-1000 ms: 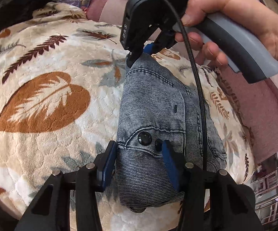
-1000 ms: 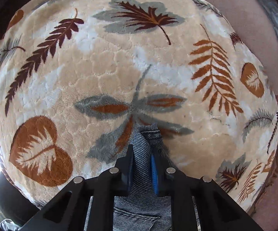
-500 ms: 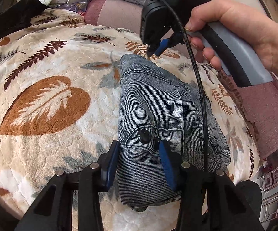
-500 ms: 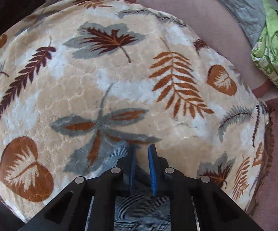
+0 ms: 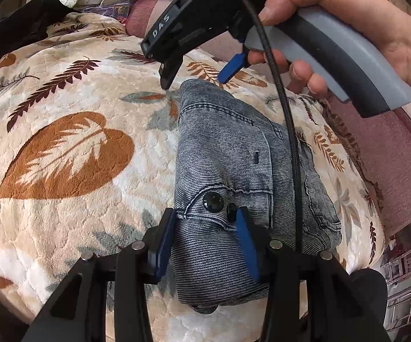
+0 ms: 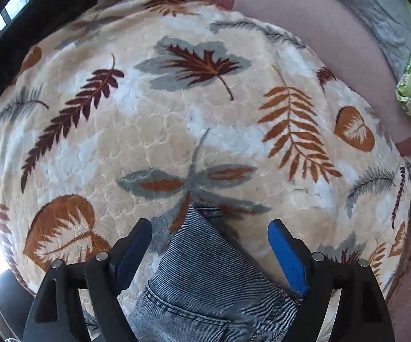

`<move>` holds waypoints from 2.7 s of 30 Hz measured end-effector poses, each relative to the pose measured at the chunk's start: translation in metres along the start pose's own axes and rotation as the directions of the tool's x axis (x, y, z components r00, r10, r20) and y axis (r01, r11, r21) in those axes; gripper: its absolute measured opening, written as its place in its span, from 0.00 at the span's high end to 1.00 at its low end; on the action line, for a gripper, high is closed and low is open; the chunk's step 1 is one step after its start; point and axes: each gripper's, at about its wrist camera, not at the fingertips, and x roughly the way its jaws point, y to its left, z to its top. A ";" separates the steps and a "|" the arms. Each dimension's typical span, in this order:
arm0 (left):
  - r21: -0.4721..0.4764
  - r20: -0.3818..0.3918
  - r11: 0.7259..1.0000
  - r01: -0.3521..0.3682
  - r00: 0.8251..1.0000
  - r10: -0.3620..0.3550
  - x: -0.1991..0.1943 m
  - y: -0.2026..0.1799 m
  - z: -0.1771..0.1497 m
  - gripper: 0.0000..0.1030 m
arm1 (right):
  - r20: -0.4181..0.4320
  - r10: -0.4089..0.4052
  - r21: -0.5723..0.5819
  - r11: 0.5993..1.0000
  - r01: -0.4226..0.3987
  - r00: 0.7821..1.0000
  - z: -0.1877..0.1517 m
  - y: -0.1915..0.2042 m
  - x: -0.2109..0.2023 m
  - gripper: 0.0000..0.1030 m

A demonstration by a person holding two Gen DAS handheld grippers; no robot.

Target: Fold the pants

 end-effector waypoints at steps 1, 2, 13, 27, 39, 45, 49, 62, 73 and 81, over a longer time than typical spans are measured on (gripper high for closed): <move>0.001 0.001 1.000 -0.002 1.000 0.002 0.000 0.000 0.000 0.56 | -0.033 0.005 0.002 1.000 -0.005 0.999 0.000 0.002 0.006 0.54; 0.004 0.001 1.000 -0.001 1.000 0.001 0.000 0.000 -0.001 0.56 | -0.057 -0.016 -0.013 1.000 0.015 0.998 -0.001 0.004 0.011 0.87; 0.021 0.010 1.000 -0.008 1.000 0.008 0.000 -0.001 0.001 0.56 | 0.017 -0.074 -0.011 0.997 0.074 0.997 -0.009 -0.006 -0.008 0.89; 0.023 0.003 1.000 -0.014 1.000 0.014 -0.002 -0.002 -0.002 0.56 | 0.207 0.148 0.163 0.969 -0.183 0.967 -0.040 -0.037 -0.042 0.90; -0.085 0.080 0.995 0.060 0.995 -0.054 -0.035 0.022 -0.002 0.53 | 0.364 0.236 0.324 0.875 -0.359 0.901 -0.150 -0.066 -0.043 0.89; -0.185 0.098 0.983 -0.005 0.995 0.024 -0.041 0.049 0.012 0.37 | 0.340 0.252 0.368 0.851 -0.375 0.906 -0.222 -0.085 -0.001 0.88; -0.203 0.075 0.978 -0.036 0.996 0.052 -0.036 0.051 0.012 0.37 | 0.450 0.186 0.335 0.872 -0.358 0.874 -0.250 -0.079 -0.038 0.88; -0.025 0.024 0.986 -0.164 0.986 0.165 -0.031 0.013 0.000 0.35 | 0.440 0.255 0.402 0.802 -0.443 0.861 -0.313 -0.091 0.005 0.49; 0.035 0.009 0.976 -0.217 0.976 0.217 -0.036 0.000 0.000 0.34 | 0.671 0.250 0.503 0.538 -0.677 0.698 -0.370 -0.145 -0.005 0.34; 0.073 0.003 0.963 -0.260 0.965 0.260 -0.035 -0.008 -0.002 0.34 | 0.704 0.329 0.479 0.434 -0.763 0.629 -0.374 -0.161 0.009 0.25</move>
